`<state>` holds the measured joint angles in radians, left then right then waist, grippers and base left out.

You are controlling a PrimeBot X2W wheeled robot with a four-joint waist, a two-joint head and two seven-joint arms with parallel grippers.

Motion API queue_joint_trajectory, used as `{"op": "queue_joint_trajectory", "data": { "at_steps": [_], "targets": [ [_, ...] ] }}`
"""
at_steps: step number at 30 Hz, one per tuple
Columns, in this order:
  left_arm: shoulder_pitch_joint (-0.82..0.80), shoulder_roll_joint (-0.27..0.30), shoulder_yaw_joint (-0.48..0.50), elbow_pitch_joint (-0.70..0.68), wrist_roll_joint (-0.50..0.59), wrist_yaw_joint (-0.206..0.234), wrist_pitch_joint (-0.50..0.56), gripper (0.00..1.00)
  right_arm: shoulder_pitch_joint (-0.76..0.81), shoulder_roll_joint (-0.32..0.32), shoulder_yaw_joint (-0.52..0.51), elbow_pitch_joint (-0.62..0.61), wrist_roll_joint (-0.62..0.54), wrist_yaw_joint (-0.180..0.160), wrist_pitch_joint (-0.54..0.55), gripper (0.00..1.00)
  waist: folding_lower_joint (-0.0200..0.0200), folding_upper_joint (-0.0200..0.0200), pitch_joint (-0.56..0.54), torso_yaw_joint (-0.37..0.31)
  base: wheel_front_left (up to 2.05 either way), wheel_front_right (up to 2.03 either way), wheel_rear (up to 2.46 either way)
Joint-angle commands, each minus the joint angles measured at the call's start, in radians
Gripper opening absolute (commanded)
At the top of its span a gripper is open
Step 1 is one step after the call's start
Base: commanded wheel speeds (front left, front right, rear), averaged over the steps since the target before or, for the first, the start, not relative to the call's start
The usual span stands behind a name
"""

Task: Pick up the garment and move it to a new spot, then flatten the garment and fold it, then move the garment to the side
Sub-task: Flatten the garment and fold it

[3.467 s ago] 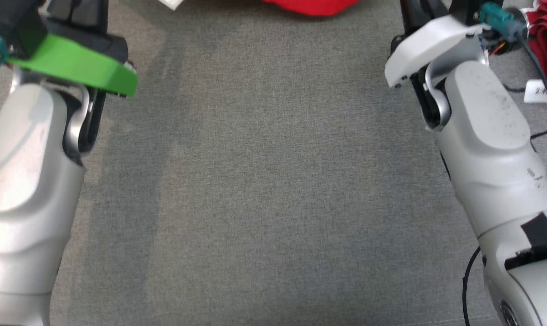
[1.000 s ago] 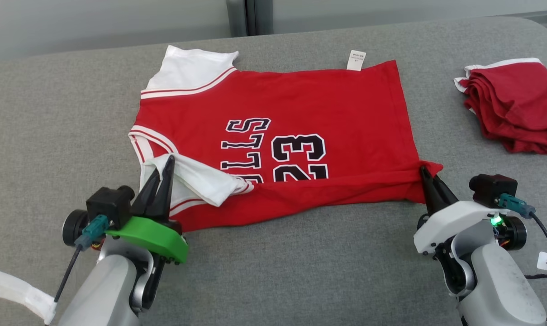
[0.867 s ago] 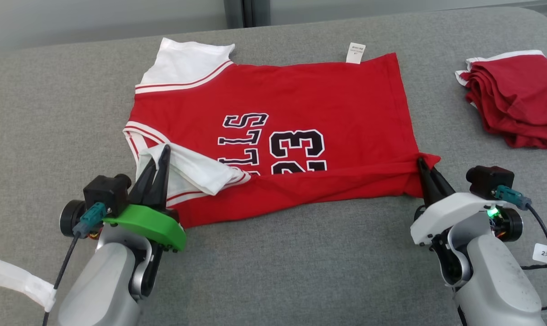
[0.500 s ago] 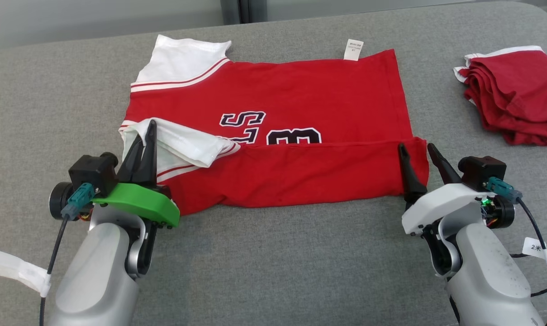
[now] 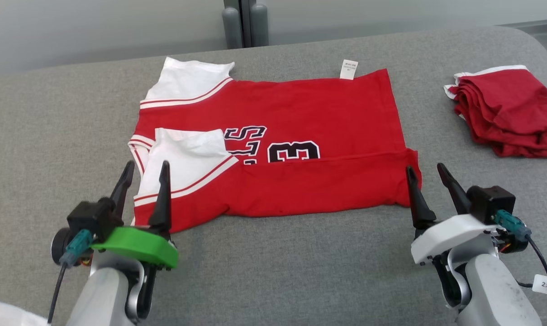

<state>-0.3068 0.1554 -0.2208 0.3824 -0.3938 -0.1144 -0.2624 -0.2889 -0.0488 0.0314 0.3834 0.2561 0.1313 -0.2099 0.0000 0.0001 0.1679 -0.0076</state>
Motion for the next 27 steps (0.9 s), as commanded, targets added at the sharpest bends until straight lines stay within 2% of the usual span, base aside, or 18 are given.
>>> {"op": "queue_joint_trajectory", "data": {
  "at_steps": [1,6,13,19,27],
  "targets": [
    [0.042,0.006,0.013,-0.009,-0.009,-0.005,-0.003,1.0,0.03,-0.004,-0.008,-0.021,-0.02,-0.001,0.007,1.0,0.0,-0.0001,-0.03,0.007,0.0,0.0,0.0],
    [0.148,0.017,0.039,-0.013,-0.046,0.005,0.016,1.0,0.1,-0.004,-0.025,-0.083,-0.047,-0.001,0.038,1.0,0.0,-0.0001,-0.07,0.018,0.0,0.0,0.0],
    [0.242,0.014,0.071,-0.04,-0.141,0.021,0.143,1.0,0.173,-0.004,-0.032,-0.153,-0.067,-0.001,0.081,1.0,0.0,-0.0001,-0.093,0.028,0.0,0.0,0.0],
    [0.239,-0.003,0.09,-0.026,-0.216,0.033,0.237,1.0,0.184,-0.004,-0.028,-0.187,-0.074,-0.001,0.109,1.0,0.0,-0.0001,-0.071,0.01,0.0,0.0,0.0],
    [0.165,-0.012,0.116,0.065,-0.274,0.028,0.269,1.0,0.151,-0.003,-0.022,-0.212,-0.083,-0.001,0.128,1.0,0.0,-0.0001,-0.009,-0.028,0.0,0.0,0.0]
  ]
}}
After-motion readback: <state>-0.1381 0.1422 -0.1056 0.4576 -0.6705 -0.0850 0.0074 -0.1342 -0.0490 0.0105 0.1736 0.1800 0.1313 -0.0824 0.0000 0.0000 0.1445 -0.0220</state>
